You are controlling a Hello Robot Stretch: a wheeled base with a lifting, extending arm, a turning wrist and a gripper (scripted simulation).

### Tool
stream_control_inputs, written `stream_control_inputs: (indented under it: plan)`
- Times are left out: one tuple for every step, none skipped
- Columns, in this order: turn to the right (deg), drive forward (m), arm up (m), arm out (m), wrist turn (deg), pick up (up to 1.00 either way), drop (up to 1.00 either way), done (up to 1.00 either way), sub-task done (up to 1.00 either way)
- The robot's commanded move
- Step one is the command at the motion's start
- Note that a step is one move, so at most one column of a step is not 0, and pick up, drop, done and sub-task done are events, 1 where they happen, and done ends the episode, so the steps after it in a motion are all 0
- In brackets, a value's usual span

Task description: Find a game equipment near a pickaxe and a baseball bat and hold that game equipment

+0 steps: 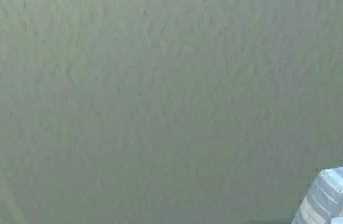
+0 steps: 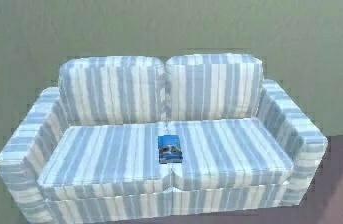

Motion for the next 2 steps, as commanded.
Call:
stream_control_inputs:
  plan:
    - [-45.0, 0.0, 0.0, 0.0, 0.0, 0.0, 0.0, 0.0, 0.0]
    - [-12.0, 0.0, 0.0, 0.0, 0.0, 0.0, 0.0, 0.0, 0.0]
